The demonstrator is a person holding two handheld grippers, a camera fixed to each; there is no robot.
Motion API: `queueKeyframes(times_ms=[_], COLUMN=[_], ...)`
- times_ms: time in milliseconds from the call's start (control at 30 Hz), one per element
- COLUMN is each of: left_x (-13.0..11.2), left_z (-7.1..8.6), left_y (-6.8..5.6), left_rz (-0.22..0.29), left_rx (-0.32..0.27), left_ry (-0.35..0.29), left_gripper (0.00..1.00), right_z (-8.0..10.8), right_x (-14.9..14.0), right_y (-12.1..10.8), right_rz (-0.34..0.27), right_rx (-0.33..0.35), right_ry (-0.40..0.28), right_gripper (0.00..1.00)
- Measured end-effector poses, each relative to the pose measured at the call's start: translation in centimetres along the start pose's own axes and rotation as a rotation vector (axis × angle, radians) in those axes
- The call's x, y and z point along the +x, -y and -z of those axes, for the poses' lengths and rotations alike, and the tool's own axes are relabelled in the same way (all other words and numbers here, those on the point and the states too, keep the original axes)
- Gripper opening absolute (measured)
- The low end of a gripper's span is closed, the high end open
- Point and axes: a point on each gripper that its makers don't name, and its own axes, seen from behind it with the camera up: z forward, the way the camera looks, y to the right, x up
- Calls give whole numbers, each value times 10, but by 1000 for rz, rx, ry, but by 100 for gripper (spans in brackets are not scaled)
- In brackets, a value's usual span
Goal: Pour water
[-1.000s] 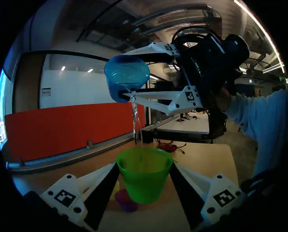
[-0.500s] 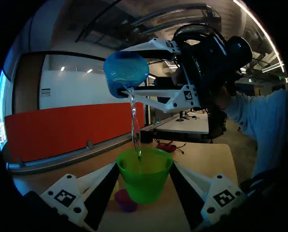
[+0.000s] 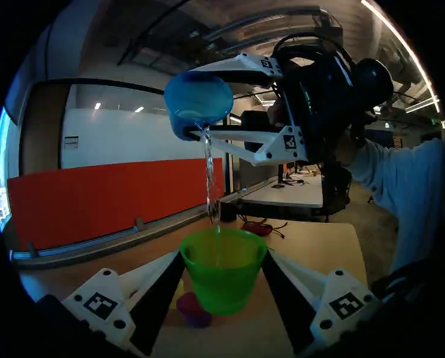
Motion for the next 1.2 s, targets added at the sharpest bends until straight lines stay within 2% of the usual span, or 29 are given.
queueKeyframes(times_ms=[900,1200], left_x=[0,-2], left_z=[-1,-2], left_y=[4,7], left_rz=[17,23], left_rx=[-3,1], left_ry=[0,-2], left_gripper=[87,87], right_z=[-2,-3], right_x=[6,10], right_y=[-18,-17], right_rz=[155,211], right_rx=[-22,-27], right_ry=[3,2], right_gripper=[92,92])
